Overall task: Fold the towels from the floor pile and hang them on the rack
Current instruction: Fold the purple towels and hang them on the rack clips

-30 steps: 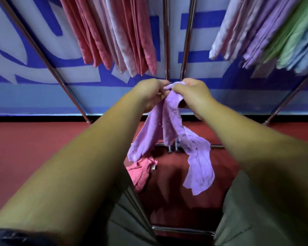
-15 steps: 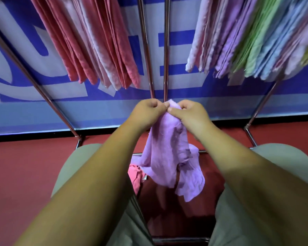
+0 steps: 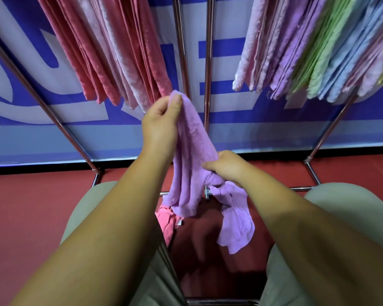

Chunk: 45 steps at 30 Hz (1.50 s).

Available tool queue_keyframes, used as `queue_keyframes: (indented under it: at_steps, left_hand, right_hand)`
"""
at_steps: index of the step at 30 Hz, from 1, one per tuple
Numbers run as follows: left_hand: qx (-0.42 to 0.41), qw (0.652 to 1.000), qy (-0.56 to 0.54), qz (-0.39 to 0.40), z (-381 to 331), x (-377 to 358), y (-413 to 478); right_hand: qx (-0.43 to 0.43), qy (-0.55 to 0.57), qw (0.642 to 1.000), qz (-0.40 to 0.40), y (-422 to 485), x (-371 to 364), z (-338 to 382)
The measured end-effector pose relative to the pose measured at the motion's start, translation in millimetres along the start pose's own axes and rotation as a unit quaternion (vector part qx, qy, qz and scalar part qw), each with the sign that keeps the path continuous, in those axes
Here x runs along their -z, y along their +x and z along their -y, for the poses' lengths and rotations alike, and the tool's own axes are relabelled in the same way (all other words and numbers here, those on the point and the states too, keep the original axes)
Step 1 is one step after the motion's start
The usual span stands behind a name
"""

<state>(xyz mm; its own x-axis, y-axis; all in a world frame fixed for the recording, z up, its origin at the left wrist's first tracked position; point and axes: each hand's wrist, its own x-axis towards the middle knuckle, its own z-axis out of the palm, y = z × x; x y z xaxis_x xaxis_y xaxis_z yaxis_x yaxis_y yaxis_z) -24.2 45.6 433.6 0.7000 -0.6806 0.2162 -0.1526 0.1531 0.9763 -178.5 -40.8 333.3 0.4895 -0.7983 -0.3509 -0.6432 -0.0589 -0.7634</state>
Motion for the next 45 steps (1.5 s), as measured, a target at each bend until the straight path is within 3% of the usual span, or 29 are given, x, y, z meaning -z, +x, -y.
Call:
queue_keyframes:
  at_steps: [5, 8, 12, 16, 18, 21, 24, 30, 37, 41, 45]
  left_hand:
    - [-0.014, 0.986, 0.010, -0.166, 9, 40, 31]
    - [0.007, 0.974, 0.043, -0.222, 15, 58, 48]
    - [0.066, 0.960, 0.081, -0.261, 20, 70, 57]
    - [0.184, 0.940, 0.089, -0.272, 10, 74, 56]
    - [0.233, 0.933, 0.001, -0.273, 4, 72, 52]
    - [0.274, 0.928, -0.174, -0.185, -12, 65, 45]
    - [0.261, 0.932, -0.238, -0.077, -21, 52, 36]
    - [0.278, 0.930, -0.239, 0.015, -7, 27, 19]
    - [0.264, 0.937, -0.200, 0.108, -3, 11, 7]
    - [0.214, 0.940, -0.222, 0.143, -5, 6, 6]
    - [0.208, 0.940, -0.198, 0.182, 2, 4, 4]
  right_hand:
    - [-0.033, 0.062, 0.997, -0.033, 13, -1, -13]
    - [-0.022, 0.125, 0.989, -0.072, 17, 1, -15]
    - [-0.025, 0.317, 0.938, -0.141, 16, 11, -7]
    - [-0.002, 0.424, 0.899, -0.108, 3, 21, 20]
    - [0.025, 0.490, 0.870, -0.047, -10, 28, 37]
    - [0.102, 0.551, 0.815, 0.148, -41, 46, 61]
    - [0.150, 0.563, 0.780, 0.227, -55, 57, 71]
    - [0.110, 0.493, 0.850, 0.150, -39, 37, 62]
    - [0.087, 0.518, 0.826, 0.205, -46, 34, 67]
    - [0.115, 0.500, 0.848, 0.133, -37, 31, 67]
    - [0.116, 0.527, 0.836, 0.096, -29, 24, 63]
